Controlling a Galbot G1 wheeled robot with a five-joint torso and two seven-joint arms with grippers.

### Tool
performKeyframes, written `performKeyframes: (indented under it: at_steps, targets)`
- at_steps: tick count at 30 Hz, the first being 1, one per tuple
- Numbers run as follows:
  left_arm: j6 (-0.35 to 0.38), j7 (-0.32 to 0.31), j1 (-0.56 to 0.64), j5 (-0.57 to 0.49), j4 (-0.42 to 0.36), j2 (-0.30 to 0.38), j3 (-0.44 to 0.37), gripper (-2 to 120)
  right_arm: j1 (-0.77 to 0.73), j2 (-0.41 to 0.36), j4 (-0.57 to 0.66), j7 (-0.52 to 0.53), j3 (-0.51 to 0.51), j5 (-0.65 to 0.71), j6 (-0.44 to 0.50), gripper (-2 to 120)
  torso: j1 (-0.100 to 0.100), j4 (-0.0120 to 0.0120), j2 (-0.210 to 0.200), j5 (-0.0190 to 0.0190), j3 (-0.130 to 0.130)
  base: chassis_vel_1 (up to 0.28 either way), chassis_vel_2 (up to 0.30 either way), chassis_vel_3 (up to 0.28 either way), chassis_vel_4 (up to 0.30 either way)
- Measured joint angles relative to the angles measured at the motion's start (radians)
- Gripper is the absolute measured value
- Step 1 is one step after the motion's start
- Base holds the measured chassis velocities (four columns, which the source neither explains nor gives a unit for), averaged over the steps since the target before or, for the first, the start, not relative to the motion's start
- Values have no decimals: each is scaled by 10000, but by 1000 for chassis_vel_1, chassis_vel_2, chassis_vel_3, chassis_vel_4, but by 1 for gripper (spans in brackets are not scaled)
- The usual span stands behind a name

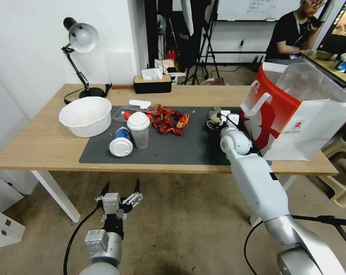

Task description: Pick up the trash from the table and place it into the takeout bag.

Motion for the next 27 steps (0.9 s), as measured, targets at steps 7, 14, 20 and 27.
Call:
performKeyframes:
  at_steps: [7, 14, 20, 27]
  targets:
    - [0, -7, -5, 2, -40, 38, 7, 100, -195, -155, 228, 124, 35, 33, 277, 34, -1, -1, 1, 1, 0, 0, 0, 0, 0]
    - [-3, -12, 20, 36, -106, 37, 6, 100, -533, -392, 900, 127, 128, -157, 431, 15, 0, 0, 1, 3, 0, 0, 0, 0, 0]
    - [-26, -14, 74, 87, -182, 17, 7, 100, -1184, -855, 2294, 2, 169, -424, 461, 10, -2, 2, 2, 0, -1, 0, 0, 0, 0]
    - [-104, -20, 133, 151, -236, 6, 0, 100, -2402, -1540, 4138, -228, 451, -472, 422, 10, -1, 1, 2, -1, -1, 0, 0, 0, 0]
